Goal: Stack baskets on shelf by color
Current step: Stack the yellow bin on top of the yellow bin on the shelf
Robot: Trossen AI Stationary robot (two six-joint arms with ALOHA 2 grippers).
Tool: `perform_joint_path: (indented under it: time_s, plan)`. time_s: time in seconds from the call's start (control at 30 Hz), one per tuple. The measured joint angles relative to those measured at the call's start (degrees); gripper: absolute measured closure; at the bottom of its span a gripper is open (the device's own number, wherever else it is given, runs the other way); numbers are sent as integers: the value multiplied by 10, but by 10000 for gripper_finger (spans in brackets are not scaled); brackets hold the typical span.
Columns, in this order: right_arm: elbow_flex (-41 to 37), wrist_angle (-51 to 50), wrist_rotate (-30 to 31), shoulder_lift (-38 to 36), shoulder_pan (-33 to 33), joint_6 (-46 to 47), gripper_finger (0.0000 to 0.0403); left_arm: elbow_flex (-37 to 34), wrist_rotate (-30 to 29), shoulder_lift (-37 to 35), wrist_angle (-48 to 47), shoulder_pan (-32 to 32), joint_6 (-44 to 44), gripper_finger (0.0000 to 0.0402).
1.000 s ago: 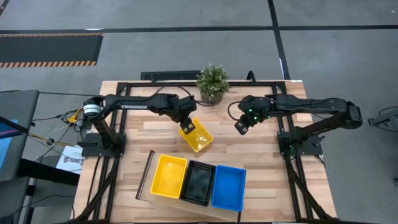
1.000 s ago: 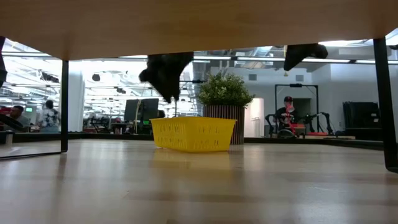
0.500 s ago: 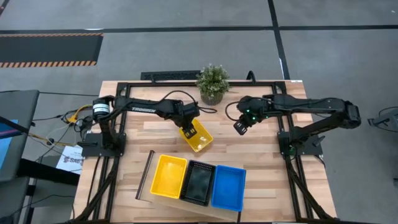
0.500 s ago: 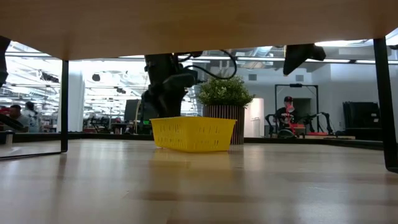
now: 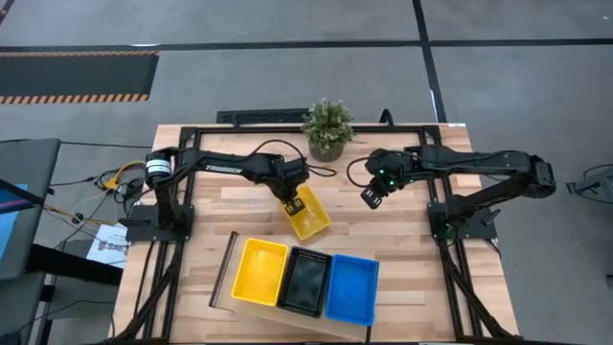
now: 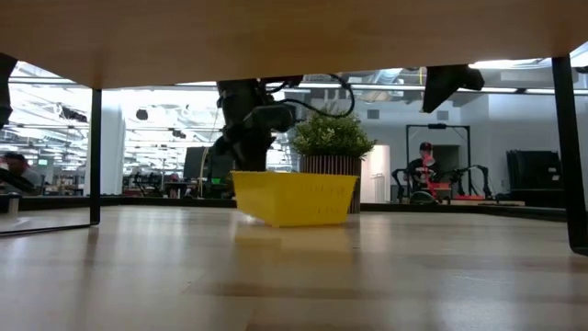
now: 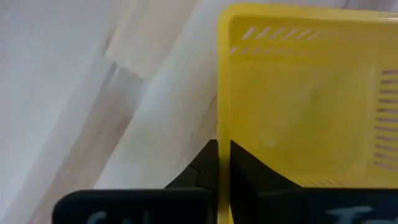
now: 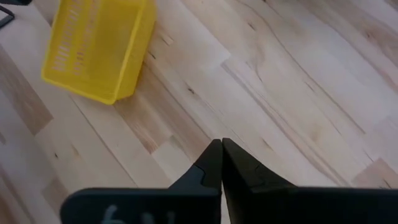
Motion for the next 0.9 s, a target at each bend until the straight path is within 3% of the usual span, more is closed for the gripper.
perform_joint_path:
  time_s: [0.17,0.3,0.63,0.77,0.9]
  plan:
    - [0,-5,0,0,0,0,376,44,-6,-8,-20,7,7,401]
    - [0,-17,0,0,0,0,379,104,-28,-11,-97,16,30,401]
    - [0,-50,0,0,0,-7,379,344,-138,-11,-348,32,121,401]
    - [0,-61,0,0,0,-11,381,458,-126,-12,-462,32,147,401]
    - [0,-63,0,0,0,-13,382,565,-63,-14,-515,23,184,401]
